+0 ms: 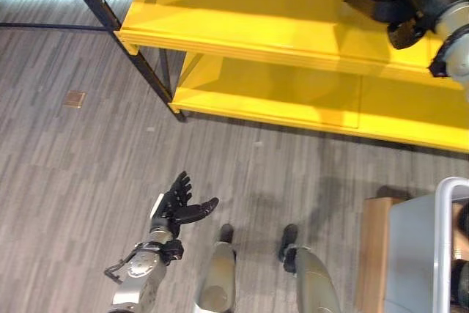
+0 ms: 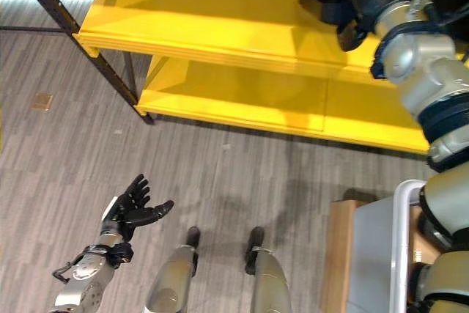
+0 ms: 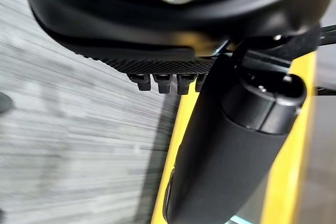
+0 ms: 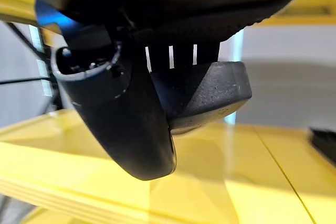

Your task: Move parts from the plastic box to the shelf.

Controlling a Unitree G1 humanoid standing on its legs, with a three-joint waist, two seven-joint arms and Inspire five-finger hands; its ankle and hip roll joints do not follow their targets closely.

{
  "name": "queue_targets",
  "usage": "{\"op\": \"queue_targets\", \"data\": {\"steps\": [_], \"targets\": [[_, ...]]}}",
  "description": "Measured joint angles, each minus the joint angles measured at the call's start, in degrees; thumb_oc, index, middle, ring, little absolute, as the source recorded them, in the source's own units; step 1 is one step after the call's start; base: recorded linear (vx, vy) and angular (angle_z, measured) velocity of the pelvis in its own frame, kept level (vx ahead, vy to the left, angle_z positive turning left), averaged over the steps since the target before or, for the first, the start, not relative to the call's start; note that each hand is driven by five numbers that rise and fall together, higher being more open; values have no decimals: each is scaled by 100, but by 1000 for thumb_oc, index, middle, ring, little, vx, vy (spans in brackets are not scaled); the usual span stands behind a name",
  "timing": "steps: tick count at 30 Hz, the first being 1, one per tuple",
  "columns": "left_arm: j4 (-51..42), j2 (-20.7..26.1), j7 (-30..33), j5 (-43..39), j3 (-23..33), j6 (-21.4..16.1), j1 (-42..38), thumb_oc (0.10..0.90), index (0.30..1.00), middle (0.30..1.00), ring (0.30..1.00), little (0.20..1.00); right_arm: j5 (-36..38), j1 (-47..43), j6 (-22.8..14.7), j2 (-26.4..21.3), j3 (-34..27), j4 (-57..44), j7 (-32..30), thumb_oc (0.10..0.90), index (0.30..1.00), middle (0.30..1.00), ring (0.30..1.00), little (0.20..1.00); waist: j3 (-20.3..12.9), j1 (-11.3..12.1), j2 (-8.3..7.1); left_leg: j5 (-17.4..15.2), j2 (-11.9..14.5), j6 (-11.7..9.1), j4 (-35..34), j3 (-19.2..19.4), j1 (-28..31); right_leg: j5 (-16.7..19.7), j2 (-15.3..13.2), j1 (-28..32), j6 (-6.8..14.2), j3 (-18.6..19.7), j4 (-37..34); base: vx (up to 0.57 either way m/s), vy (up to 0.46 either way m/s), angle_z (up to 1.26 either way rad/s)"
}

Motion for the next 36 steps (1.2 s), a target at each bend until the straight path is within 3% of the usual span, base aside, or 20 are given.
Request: {"op": "queue_targets", "data": {"steps": [3, 6, 7, 9, 10, 11, 13, 14, 15, 18, 19, 20, 21, 22, 23, 24, 26, 28, 32, 36], "targets": [[-8, -15, -10, -14, 144, 27, 84, 900, 1000, 1000, 1000, 1000, 8, 3, -143, 185, -28, -264, 31, 400, 300, 300, 300, 300, -57, 216, -165, 44, 363, -61, -76, -37, 295, 60, 475, 318, -185, 42, -299, 17, -224, -40], [-7, -34, -93, -18, 60, 52, 81, 900, 1000, 1000, 1000, 1000, 128, 96, -194, 191, -94, -307, 46, 400, 300, 300, 300, 300, -91, 299, -229, 203, 437, -158, 297, -306, 275, -23, 602, 547, -339, -11, -350, -31, -165, -3], [-7, -33, -134, -49, 19, 53, 100, 900, 1000, 1000, 1000, 1000, 192, 147, -193, 184, -94, -308, 55, 400, 300, 300, 300, 300, -108, 323, -255, 379, 426, -361, 495, -421, 213, -42, 633, 643, -376, -42, -370, -52, -136, 16], [-5, -23, -144, -111, -33, 73, 109, 900, 1000, 1000, 1000, 1000, 222, 172, -194, 180, -103, -309, 62, 400, 300, 300, 300, 300, -113, 322, -264, 630, 413, -356, 905, -490, 15, -70, 664, 789, -466, -108, -496, 9, -64, 21], [-5, -39, -148, -189, -77, 84, 98, 900, 1000, 1000, 1000, 1000, 223, 188, -189, 206, -138, -319, 67, 400, 300, 300, 300, 300, -124, 385, -289, 665, 314, -315, 1287, -492, -272, 0, 656, 900, -637, -87, -630, 108, 10, 28], [-5, -73, -223, -202, -137, 102, 185, 900, 1000, 1000, 1000, 1000, 228, 235, -196, 214, -216, -374, 82, 400, 300, 300, 300, 300, -168, 377, -300, 511, -122, -317, 921, -434, -408, 50, 614, 1003, -615, 33, -867, 86, 24, 32], [4, -88, -246, -198, -179, 137, 225, 900, 1000, 1000, 1000, 1000, 282, 345, -164, 187, -380, -521, 116, 400, 300, 300, 300, 300, -215, 299, -227, 522, -427, -232, -6, 151, -473, 97, 633, 1155, -555, 117, -1244, 86, 42, 26], [8, -92, -248, -194, -183, 170, 208, 900, 1000, 1000, 1000, 1000, 337, 452, -130, 193, -535, -606, 127, 400, 300, 300, 300, 300, -260, 323, -114, 817, -577, -134, -807, 408, -531, 157, 734, 1281, -643, 133, -1528, 170, 57, 7], [20, -88, -245, -193, -183, 183, 207, 900, 1000, 1000, 1000, 1000, 378, 618, -85, 196, -619, -726, 126, 400, 300, 300, 300, 300, -277, 324, -71, 932, -597, -188, -992, 477, -541, 210, 789, 1391, -709, 167, -1609, 192, 42, -14], [69, -168, -247, -160, -205, 197, 193, 900, 1000, 1000, 1000, 1000, 449, 1129, -86, 312, -748, -920, 142, 400, 300, 300, 300, 300, -422, 409, 215, 1274, -753, -598, -1265, 15, -726, 387, 1021, 1586, -805, 471, -1728, 267, 64, -41], [69, -264, -241, -163, -119, 197, 267, 900, 1000, 1000, 1000, 1000, 445, 1198, -83, 359, -747, -1056, 213, 400, 300, 300, 300, 300, -489, 510, 362, 1348, -739, -481, -1318, -210, -671, 381, 1156, 1653, -789, 690, -1818, 284, 76, -115], [74, -300, -212, -166, -35, 201, 384, 900, 1000, 1000, 1000, 1000, 444, 1349, -104, 394, -737, -1277, 271, 400, 300, 300, 300, 300, -525, 493, 385, 1318, -737, -193, -1526, -317, -432, 380, 1192, 1874, -786, 846, -1981, 213, 86, -113], [80, -304, -214, -165, -38, 201, 374, 900, 1000, 1000, 1000, 1000, 447, 1373, -153, 376, -742, -1371, 329, 400, 300, 300, 300, 300, -618, 390, 355, 1300, -707, -78, -1594, -292, -247, 374, 1166, 1910, -775, 878, -2042, 224, 81, -53], [88, -312, -216, -163, -152, 201, 229, 900, 1000, 1000, 1000, 1000, 448, 1374, -200, 246, -746, -1381, 331, 400, 300, 300, 300, 300, -736, 179, 376, 1473, -606, -52, -1674, -144, -100, 269, 1146, 1946, -677, 866, -2110, 311, 112, -28], [81, -322, -215, -162, -257, 201, 72, 900, 1000, 1000, 1000, 1000, 450, 1373, -180, 91, -751, -1383, 325, 400, 300, 300, 300, 300, -770, 142, 365, 1775, -637, 225, -1788, -57, 7, 97, 1096, 1952, -542, 932, -2011, 289, 90, -15], [68, -302, -212, -157, -324, 201, -10, 900, 1000, 1000, 1000, 1000, 450, 1373, -136, 12, -760, -1382, 322, 400, 300, 300, 300, 300, -811, 139, 293, 1684, -716, 487, -1760, 96, 35, -172, 966, 1873, -362, 914, -1811, 288, 90, -38], [63, -334, -187, -158, -335, 200, -126, 900, 1000, 1000, 1000, 1000, 451, 1375, -79, 15, -793, -1383, 322, 400, 300, 300, 300, 300, -843, 180, 229, 1427, -870, 688, -1580, 373, 128, -514, 672, 1867, -83, 840, -1528, 201, 55, -44], [48, -338, -85, -157, -299, 187, -193, 900, 1000, 1000, 1000, 1000, 451, 1375, -70, -11, -816, -1383, 323, 400, 300, 300, 300, 300, -867, 146, 188, 1287, -1102, 759, -1580, 491, 291, -627, 340, 1991, 184, 737, -1477, 192, 63, -22], [41, -332, 10, -156, -262, 158, -296, 900, 1000, 1000, 1000, 1000, 453, 1375, -8, -58, -1026, -1382, 321, 400, 300, 300, 300, 300, -875, 161, 123, 1241, -1311, 758, -1577, 485, 336, -528, 121, 2243, 272, 744, -1907, 134, 51, 0], [37, -336, 11, -155, -268, 157, -226, 900, 1000, 1000, 1000, 1000, 453, 1374, 17, -66, -1025, -1386, 310, 400, 300, 300, 300, 300, -868, 258, 61, 1215, -1382, 796, -1575, 483, 413, -272, 28, 2554, 518, 769, -2434, 145, 70, -2]]}}
